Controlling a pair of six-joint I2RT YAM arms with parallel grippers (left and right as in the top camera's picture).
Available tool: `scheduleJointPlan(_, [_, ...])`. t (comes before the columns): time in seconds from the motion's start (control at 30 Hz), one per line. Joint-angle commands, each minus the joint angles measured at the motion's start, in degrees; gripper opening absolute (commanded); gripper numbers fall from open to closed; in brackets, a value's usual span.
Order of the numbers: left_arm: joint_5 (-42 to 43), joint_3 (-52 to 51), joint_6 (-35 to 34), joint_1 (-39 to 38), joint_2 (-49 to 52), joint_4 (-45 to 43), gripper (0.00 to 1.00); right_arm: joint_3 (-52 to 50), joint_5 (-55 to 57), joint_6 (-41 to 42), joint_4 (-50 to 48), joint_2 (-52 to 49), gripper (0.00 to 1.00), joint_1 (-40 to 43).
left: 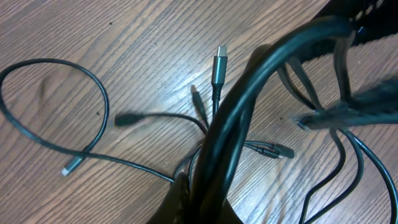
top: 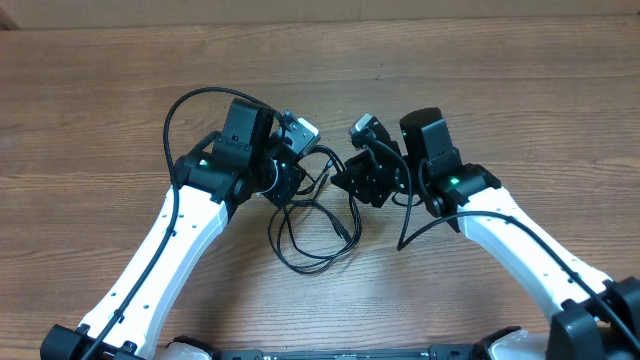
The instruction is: Untangle cables
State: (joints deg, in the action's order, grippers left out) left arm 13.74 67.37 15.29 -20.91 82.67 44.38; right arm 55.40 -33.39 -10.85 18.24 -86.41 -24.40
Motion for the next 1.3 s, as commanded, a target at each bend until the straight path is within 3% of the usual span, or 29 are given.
scheduleJointPlan(0.0, [1.3, 0.9, 1.5, 0.2, -0.6, -0.2, 0.04, 0.0, 0.2, -0.1, -0.2, -0.2, 0.33, 0.0])
scheduleJointPlan(0.33, [1.1, 0.9, 1.5, 0.3, -0.6, -0.2, 0.04, 0.0, 0.1, -0.1, -0.6, -0.2, 0.28, 0.0])
scheduleJointPlan(0.77, [0.7, 0.9, 1.4, 0.3, -0.6, 0.6, 0.04, 0.0, -6.9, 0.1, -1.0, -0.2, 0.04, 0.0])
scheduleJointPlan(1.2, [0.7, 0.9, 0.9, 0.3, -0.6, 2.3, 0.04, 0.0, -8.7, 0.3, -0.9, -0.1, 0.04, 0.0])
scheduleJointPlan(1.27, [0.8, 0.9, 0.9, 0.3, -0.6, 2.3, 0.04, 0.0, -8.7, 0.3, -0.9, -0.1, 0.09, 0.0])
